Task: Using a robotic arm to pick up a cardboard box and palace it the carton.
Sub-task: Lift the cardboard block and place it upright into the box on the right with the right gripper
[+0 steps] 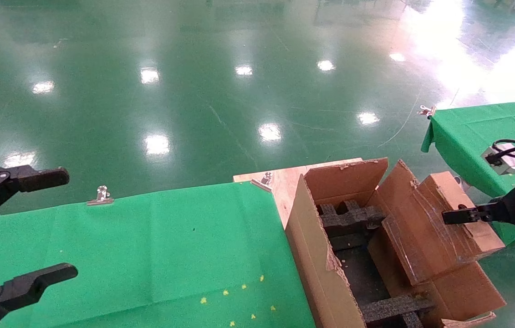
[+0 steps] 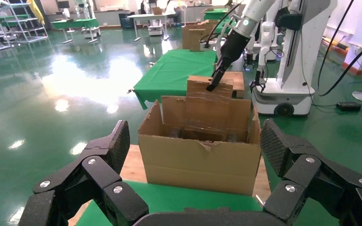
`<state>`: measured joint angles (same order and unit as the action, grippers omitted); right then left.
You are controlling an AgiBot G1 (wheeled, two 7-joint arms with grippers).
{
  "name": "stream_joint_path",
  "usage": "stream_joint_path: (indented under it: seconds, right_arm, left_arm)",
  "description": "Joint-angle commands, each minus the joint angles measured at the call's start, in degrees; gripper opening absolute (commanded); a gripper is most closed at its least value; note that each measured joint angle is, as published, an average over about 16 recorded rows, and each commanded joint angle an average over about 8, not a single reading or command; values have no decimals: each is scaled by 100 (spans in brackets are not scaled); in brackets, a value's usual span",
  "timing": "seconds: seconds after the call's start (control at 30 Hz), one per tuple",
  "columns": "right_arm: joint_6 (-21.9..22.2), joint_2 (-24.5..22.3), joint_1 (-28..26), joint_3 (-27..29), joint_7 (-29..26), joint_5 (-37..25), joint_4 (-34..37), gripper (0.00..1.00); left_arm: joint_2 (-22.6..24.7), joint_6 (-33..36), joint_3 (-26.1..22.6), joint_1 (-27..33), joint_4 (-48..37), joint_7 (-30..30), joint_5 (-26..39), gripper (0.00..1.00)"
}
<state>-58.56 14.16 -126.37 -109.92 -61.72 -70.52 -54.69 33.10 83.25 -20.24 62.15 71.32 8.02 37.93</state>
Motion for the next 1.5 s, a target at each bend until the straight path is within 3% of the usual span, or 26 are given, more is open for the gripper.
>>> stream_joint_path:
  seconds: [0.03, 0.93, 1.5]
  right_arm:
    - [58, 1, 50, -24, -43, 3, -15, 0]
    - [1266, 862, 1267, -428, -754, 95, 212, 0]
    - [1825, 1586, 2156, -476, -671, 407, 827, 0]
  left_arm:
    - [0, 0, 0, 0, 0, 0, 0, 100]
    - [0, 0, -1, 0, 0, 0, 0, 100]
    - [0, 0, -1, 0, 0, 0, -1, 100]
